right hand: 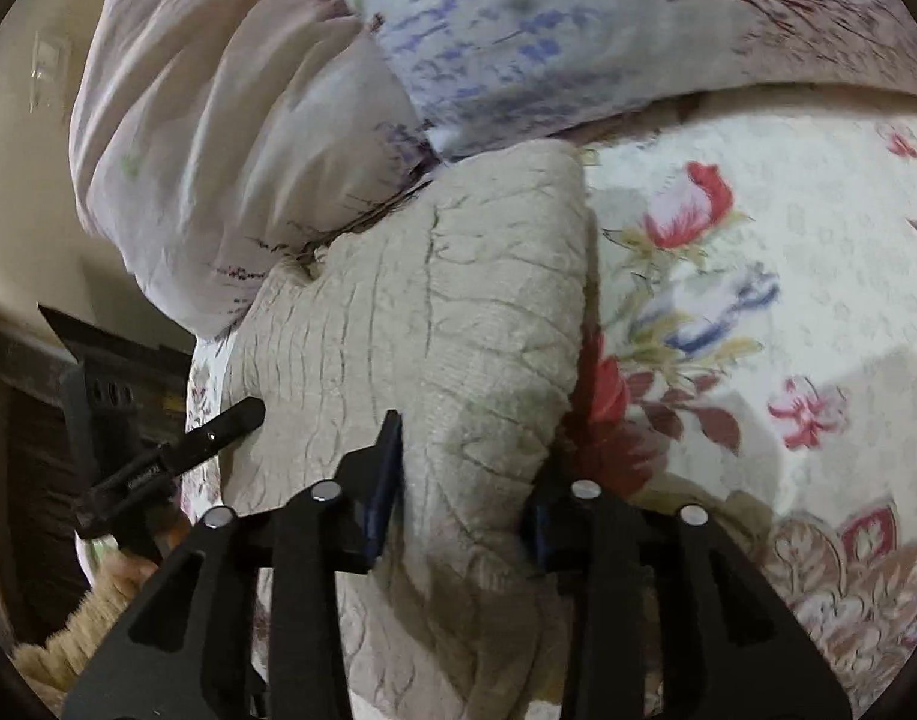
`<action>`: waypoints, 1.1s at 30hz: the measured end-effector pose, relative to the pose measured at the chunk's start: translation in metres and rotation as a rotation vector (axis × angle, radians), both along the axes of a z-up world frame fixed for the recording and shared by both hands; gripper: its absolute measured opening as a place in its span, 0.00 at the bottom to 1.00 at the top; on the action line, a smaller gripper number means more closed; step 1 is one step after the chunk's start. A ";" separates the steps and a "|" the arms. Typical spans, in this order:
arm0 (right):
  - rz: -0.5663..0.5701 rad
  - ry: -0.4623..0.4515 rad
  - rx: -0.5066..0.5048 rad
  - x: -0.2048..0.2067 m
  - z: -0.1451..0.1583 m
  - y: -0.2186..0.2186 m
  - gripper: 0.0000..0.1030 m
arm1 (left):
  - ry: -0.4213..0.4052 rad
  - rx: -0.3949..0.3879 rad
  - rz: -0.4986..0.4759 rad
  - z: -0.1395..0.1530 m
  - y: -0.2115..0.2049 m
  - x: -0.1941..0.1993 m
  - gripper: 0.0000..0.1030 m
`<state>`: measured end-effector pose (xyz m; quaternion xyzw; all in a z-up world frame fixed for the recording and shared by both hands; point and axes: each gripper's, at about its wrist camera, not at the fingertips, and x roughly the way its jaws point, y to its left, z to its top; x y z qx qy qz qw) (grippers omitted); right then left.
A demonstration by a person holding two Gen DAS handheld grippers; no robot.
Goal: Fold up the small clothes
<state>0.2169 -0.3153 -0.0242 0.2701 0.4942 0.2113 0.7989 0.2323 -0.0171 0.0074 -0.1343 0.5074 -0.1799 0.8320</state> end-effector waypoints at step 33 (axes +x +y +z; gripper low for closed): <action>-0.041 -0.348 -0.423 -0.089 0.049 0.030 0.55 | -0.259 0.404 -0.118 0.019 -0.052 -0.077 0.78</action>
